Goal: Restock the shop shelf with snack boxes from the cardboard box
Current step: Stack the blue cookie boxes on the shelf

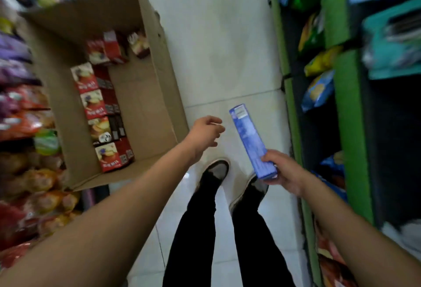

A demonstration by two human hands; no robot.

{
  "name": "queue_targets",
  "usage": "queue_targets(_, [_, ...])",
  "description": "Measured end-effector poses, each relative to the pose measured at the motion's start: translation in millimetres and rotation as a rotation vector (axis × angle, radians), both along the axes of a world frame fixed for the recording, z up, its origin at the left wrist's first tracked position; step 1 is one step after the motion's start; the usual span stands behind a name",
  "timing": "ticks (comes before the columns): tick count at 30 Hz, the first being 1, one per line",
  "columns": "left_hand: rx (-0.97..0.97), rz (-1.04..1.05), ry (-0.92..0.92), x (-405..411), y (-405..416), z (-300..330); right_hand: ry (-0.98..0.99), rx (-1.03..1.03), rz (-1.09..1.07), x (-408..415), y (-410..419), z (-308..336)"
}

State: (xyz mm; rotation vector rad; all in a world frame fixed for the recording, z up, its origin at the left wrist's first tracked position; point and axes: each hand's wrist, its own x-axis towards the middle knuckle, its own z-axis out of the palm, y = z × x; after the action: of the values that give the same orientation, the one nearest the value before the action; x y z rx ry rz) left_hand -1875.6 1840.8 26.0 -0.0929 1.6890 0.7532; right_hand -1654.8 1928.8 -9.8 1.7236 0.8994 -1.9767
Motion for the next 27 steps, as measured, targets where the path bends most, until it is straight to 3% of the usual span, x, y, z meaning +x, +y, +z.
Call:
queue_targets(5, [0.17,-0.04,0.146,-63,28,166,0.221,0.017,0.068,-41,18,192])
queue_targets(14, [0.491,-0.276,0.214,-110,45,434,0.486,0.216,-0.058,-68,35,479])
queue_targets(20, [0.664,-0.541,0.349,-107,51,558,0.634,0.39,-0.326,-44,37,584])
queue_targets(27, [0.832,-0.587,0.404,-77,72,623,0.687,0.454,-0.55,-8,34,647])
